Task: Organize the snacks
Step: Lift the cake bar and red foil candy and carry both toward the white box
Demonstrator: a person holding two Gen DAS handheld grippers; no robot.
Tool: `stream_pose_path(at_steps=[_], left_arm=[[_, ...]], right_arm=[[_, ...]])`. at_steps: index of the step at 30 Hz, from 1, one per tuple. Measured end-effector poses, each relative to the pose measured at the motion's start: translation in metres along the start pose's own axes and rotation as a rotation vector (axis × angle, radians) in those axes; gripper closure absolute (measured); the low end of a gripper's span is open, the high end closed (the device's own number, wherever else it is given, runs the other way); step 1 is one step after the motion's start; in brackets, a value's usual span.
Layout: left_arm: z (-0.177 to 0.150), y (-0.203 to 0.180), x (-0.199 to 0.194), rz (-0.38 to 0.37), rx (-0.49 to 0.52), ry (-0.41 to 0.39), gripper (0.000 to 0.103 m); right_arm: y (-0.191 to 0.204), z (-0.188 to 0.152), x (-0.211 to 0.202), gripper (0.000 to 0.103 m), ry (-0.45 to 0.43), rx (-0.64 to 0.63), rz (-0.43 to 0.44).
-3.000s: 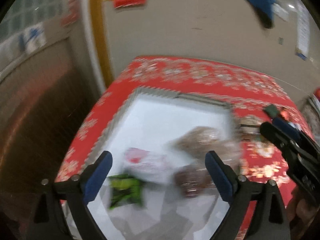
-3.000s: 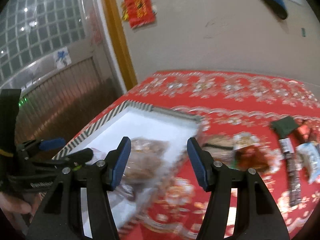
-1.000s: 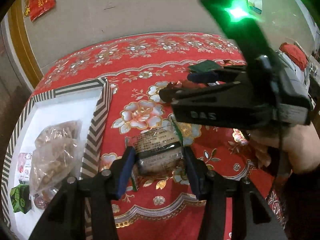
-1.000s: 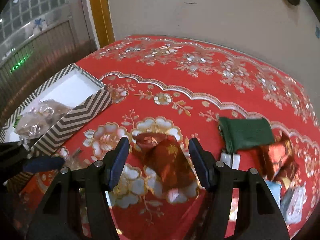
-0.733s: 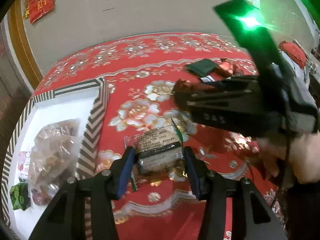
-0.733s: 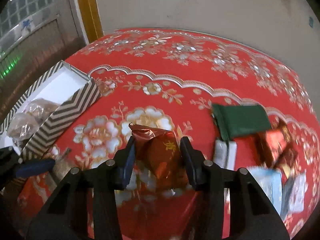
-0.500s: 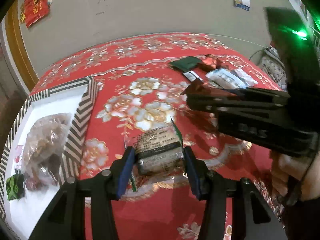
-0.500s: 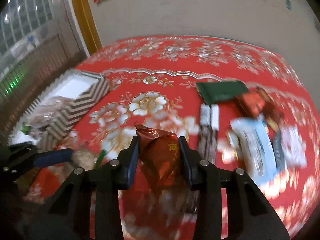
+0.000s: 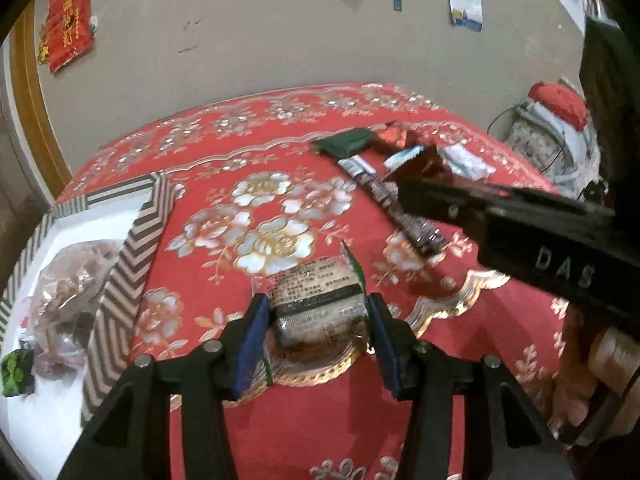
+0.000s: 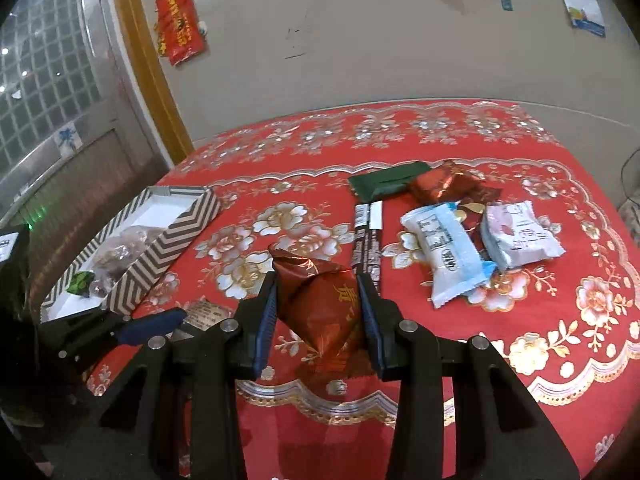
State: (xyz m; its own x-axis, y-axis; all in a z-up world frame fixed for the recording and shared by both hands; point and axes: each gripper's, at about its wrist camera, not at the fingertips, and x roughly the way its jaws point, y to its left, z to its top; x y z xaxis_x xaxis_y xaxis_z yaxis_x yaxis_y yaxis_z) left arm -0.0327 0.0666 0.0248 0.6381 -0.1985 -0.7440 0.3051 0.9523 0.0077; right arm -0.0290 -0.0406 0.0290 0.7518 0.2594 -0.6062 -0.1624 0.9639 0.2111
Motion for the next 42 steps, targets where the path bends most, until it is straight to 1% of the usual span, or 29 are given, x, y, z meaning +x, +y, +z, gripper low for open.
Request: stream_pose_path(at_steps=[3,7,12,21,26,34,37,42], left_arm=[[0.001,0.001,0.001,-0.019,-0.014,-0.002,0.051],[0.001,0.004,0.0,-0.031,-0.03,-0.009,0.051],[0.0,0.006,-0.001,-0.05,-0.043,-0.01,0.051],[0.0,0.005,-0.001,-0.053,-0.043,-0.012,0.051],[0.0,0.004,0.0,-0.046,-0.035,-0.009,0.051],[0.0,0.005,0.001,-0.031,-0.035,-0.009,0.051],[0.0,0.006,0.001,-0.035,-0.037,-0.008,0.051],[-0.001,0.008,-0.001,-0.053,-0.048,-0.012,0.051]], right_arm=[[-0.004,0.0,-0.003,0.065,-0.015,0.015,0.015],[-0.015,-0.001,-0.008,0.065,-0.044,0.073,0.053],[-0.016,-0.001,-0.008,0.065,-0.046,0.081,0.055],[-0.022,-0.002,-0.009,0.065,-0.054,0.107,0.065],[-0.015,-0.002,-0.01,0.065,-0.061,0.082,0.045],[0.004,-0.001,-0.013,0.065,-0.067,-0.004,-0.075],[0.004,0.0,-0.012,0.065,-0.059,-0.011,-0.084],[-0.005,-0.001,-0.013,0.065,-0.063,0.031,-0.065]])
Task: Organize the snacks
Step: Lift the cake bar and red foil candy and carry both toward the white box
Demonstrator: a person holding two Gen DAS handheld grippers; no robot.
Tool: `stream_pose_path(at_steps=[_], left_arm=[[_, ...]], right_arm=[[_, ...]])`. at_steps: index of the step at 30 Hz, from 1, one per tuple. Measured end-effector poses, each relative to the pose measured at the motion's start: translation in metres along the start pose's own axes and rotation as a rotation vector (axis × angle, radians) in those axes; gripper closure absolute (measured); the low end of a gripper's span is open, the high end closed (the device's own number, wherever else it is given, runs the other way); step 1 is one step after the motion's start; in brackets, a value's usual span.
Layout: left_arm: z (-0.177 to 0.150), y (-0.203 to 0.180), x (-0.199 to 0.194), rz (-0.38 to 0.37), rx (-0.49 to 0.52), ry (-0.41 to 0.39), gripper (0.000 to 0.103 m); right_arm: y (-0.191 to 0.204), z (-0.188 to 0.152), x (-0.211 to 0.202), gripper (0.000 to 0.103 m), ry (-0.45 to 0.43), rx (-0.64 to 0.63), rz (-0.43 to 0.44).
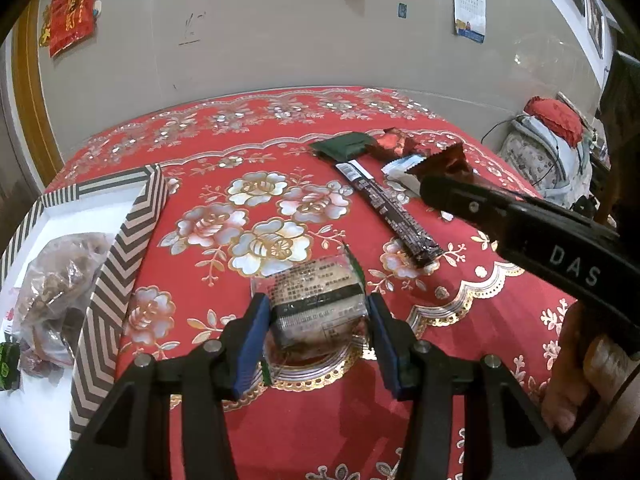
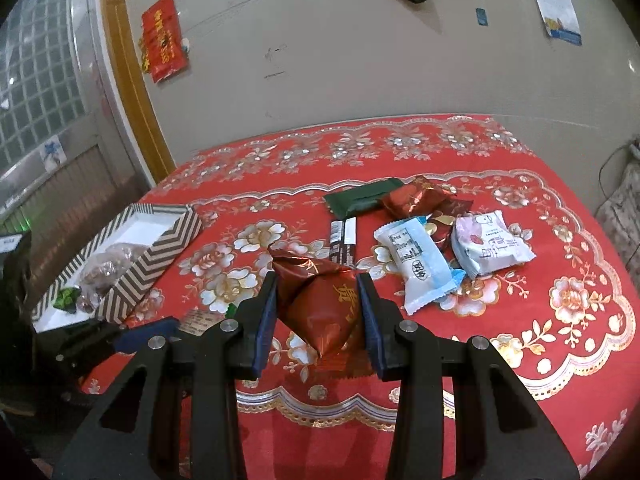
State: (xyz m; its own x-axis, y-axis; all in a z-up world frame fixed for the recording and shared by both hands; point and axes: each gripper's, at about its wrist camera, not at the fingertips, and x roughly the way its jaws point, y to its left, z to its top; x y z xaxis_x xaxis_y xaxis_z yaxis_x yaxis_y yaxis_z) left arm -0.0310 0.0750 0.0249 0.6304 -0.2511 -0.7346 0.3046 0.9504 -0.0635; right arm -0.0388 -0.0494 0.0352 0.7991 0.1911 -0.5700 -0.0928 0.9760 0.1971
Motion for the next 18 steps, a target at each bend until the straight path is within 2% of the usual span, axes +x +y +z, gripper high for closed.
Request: stream_pose_path(at_steps=[3,7,13,18], left_arm=[[0.0,0.001,-0.001,0.003,-0.004,-0.003,0.051],[0.0,-0.001,-0.002,0.006,0.002,-0.004,0.051],[0.0,0.0,-0.003,-0.001,-0.003,-0.005,0.051],[-0.001,0.0,-0.004,0.005,-0.006,-0.019,0.051]], right_arm=[[0.003,0.0,-0.002,0.065,-0.011,-0.012,-0.003],[0.021,-0.002,-0.006,0.065,-0.034,-0.1,-0.031],[0.042,-0.005,-0.006,0.065,-0.039,-0.216,-0.133],[0.038,-0.003,-0.008,0.065,-0.038,-0.202,-0.128]])
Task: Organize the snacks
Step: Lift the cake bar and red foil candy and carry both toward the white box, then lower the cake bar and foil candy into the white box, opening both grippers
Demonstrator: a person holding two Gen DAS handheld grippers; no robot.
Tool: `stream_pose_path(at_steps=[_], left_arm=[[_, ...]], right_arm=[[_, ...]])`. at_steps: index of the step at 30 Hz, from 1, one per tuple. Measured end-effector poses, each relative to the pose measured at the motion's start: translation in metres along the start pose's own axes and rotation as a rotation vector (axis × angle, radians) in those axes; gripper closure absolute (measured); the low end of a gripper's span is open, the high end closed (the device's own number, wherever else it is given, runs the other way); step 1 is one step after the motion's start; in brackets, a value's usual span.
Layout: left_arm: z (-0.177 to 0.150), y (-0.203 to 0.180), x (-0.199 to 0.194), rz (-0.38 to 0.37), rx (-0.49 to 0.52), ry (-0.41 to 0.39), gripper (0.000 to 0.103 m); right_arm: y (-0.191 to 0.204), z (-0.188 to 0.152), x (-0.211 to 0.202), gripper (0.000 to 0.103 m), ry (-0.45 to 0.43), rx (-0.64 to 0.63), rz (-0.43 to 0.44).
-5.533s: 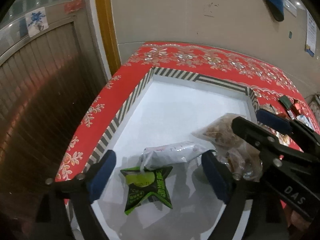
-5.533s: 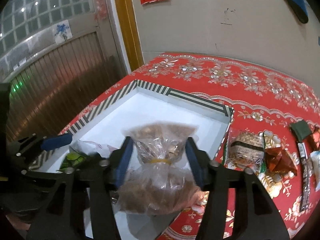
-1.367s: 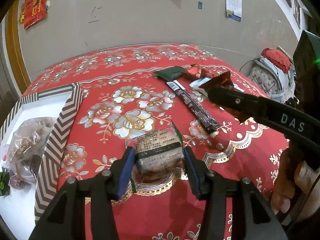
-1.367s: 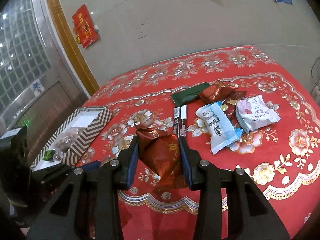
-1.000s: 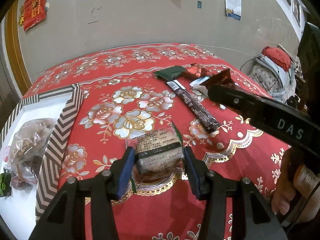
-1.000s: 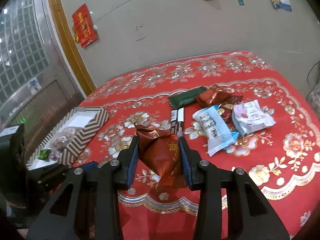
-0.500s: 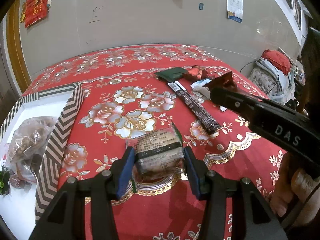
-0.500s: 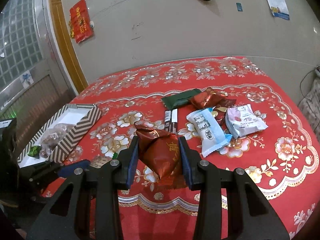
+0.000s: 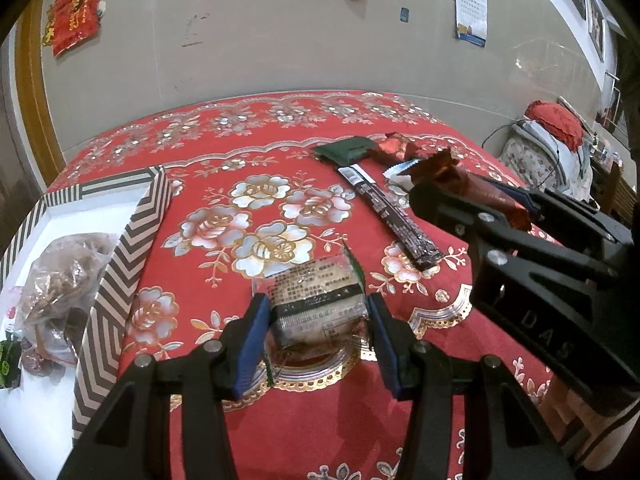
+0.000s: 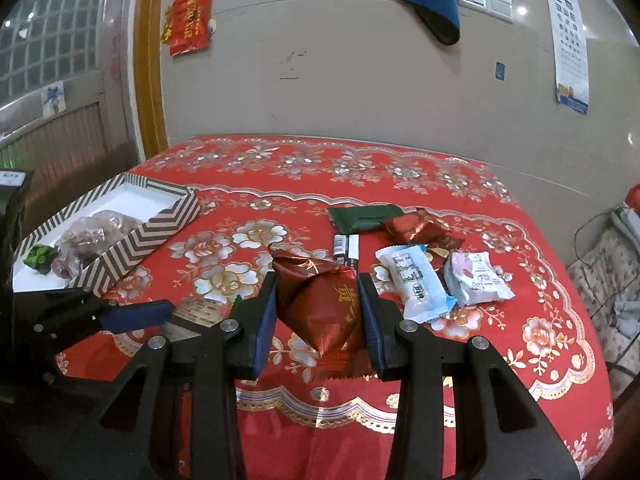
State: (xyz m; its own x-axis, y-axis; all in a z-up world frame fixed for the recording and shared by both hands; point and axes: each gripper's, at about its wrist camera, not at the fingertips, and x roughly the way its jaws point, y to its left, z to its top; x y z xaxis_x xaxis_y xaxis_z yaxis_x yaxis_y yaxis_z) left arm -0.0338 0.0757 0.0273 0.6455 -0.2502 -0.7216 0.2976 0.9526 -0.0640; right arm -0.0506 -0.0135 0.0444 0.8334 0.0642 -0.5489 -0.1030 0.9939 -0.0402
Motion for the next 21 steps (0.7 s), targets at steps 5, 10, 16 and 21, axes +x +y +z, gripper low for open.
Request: stream_pose_path(at_steps=[5,10,16,21], left_arm=[[0.0,-0.001,0.002,0.007,0.004,0.008,0.051],[0.002,0.0,-0.008,-0.021,0.005,-0.008,0.051],[0.01,0.034,-0.051,-0.009,-0.025,-0.071,0.051],[0.004,0.091,-0.075,0.073,-0.1,-0.1,0.051]], right_arm=[[-0.002,0.0,0.006,0.065,0.032,0.014,-0.002],[0.003,0.0,0.005,0.065,0.026,-0.006,-0.02],[0.014,0.01,-0.002,0.065,-0.038,0.092,0.076],[0.056,0.028,-0.003,0.065,-0.078,0.056,0.157]])
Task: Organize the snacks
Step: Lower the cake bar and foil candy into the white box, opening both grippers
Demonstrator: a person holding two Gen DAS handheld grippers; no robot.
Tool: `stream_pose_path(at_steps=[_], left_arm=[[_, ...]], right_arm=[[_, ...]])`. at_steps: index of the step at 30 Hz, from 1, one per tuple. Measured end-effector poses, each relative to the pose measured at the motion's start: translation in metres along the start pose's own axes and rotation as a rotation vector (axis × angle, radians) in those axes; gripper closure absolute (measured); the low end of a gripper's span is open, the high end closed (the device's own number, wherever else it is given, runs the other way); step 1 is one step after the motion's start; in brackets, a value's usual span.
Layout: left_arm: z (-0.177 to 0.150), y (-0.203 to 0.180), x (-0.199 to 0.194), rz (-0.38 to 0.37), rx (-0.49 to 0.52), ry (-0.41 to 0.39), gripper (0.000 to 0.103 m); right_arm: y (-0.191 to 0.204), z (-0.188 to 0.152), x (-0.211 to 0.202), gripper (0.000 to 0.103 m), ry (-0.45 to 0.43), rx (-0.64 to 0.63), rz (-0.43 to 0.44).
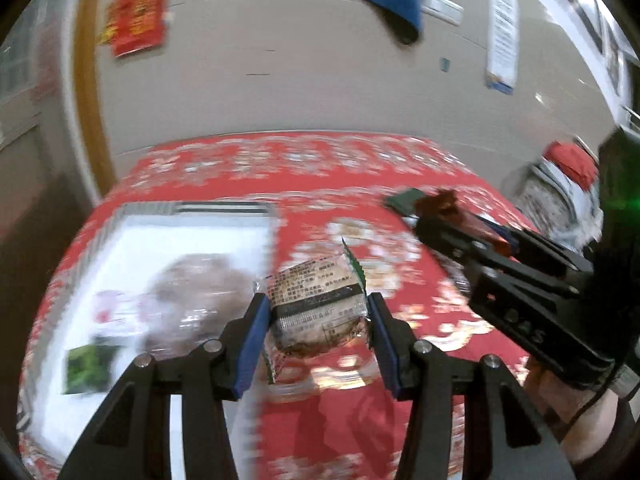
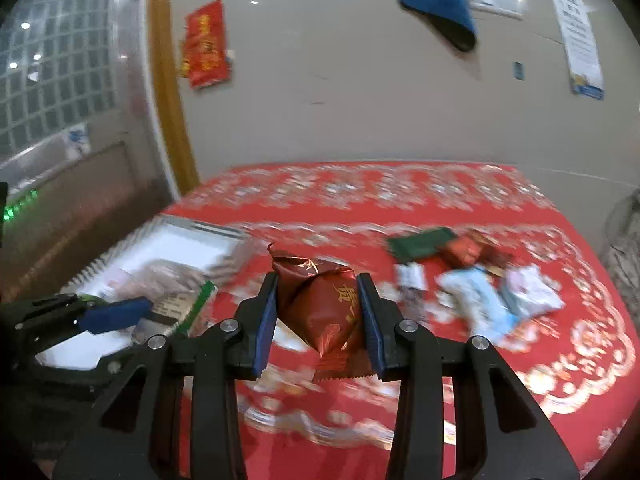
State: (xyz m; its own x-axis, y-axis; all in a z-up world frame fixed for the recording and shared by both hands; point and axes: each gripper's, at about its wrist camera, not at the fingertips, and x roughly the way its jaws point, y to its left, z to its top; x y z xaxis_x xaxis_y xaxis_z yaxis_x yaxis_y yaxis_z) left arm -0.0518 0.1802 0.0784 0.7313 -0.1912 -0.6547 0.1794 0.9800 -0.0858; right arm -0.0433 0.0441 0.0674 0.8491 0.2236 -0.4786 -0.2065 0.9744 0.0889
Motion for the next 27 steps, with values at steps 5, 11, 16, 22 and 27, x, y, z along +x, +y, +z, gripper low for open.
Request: stream_pose_path(at_steps=[5,11,16,22,27], left_arm=[[-0.014,0.064,-0.016,0.11,-0.065,0.0,0.051],[-0.04,0.11,-0.023,0.172,-0.123,0.031,0.051],[-0.047,0.112,-0.025,0.211,-0.112,0.015,0.048],[-0.052,0.112,-0.03,0.213,-0.12,-0.002,0.031],[-0.05,0.115,-0.036,0.231,-0.138,-0.029,0.023]], right_arm=[[0.055,0.008,0.022,0.065,0.025,-0.065,0.114],[0.115,0.008,0.044,0.065,0.069,-0.142,0.253],[0.16,0.003,0.067,0.065,0.129,-0.203,0.317],[0.175,-0.005,0.07,0.048,0.133,-0.206,0.337],[0.167,-0.001,0.062,0.041,0.094,-0.189,0.328]])
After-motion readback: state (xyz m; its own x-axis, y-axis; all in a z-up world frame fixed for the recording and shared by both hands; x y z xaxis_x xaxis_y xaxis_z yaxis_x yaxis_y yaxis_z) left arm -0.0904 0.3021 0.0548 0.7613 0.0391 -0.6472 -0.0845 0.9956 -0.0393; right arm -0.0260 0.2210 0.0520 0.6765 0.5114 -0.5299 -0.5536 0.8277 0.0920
